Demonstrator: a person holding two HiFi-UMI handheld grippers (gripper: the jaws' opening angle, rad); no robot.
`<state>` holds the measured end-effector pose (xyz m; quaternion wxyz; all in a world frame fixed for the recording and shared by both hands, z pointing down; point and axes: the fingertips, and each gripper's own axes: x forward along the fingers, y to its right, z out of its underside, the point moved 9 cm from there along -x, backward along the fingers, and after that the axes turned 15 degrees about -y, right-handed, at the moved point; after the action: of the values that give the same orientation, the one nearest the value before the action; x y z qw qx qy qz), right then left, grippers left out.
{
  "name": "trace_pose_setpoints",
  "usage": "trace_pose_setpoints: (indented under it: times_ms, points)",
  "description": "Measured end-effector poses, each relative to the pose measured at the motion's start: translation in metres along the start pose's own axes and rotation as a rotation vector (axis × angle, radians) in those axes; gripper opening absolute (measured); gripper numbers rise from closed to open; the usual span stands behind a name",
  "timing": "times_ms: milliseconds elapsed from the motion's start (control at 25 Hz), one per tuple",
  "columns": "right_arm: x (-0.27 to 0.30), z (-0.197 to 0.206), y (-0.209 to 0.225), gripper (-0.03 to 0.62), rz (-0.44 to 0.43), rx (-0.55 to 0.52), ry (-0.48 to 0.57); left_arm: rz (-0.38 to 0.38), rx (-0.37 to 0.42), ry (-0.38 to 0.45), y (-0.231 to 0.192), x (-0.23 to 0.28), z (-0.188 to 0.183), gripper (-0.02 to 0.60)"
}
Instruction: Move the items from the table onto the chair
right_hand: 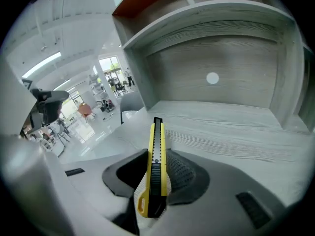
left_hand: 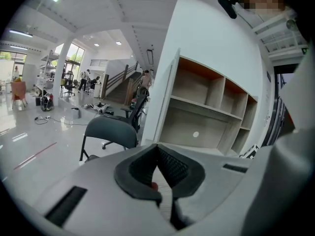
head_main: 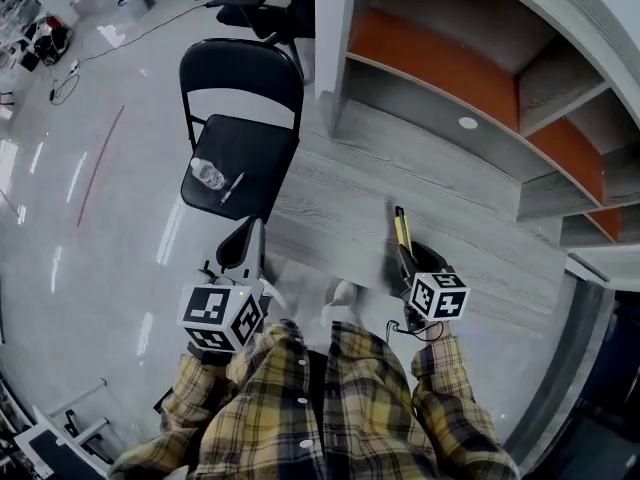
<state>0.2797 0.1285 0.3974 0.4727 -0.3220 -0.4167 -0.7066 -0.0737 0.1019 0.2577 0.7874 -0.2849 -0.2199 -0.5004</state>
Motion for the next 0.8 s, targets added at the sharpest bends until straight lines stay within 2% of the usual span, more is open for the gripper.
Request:
trace_pose_setpoints:
  times_ms: [280,480,640,800]
  points:
    - [0.073,-0.056,-0.152,0.127,-0.034,-0.085,-0.040,-0.006,0.013,-0.033,-0.140,-0.027,-0.015,0.005]
    - [0.142,-0.095,-0.249,0.127,-0.090,-0.142,-0.056,0.008,0.009,-0.058,-0.225,-0.028,-0.013,0.005]
    - [0.188,-0.129,-0.308,0.127,-0.125,-0.183,-0.068,-0.007,-0.031,-0.078,-0.277,-0.026,-0.008,0.005]
    - [0.231,-0.154,-0.345,0.128,-0.140,-0.158,-0.061,-0.040,-0.090,-0.090,-0.317,-0.029,0.002,0.005]
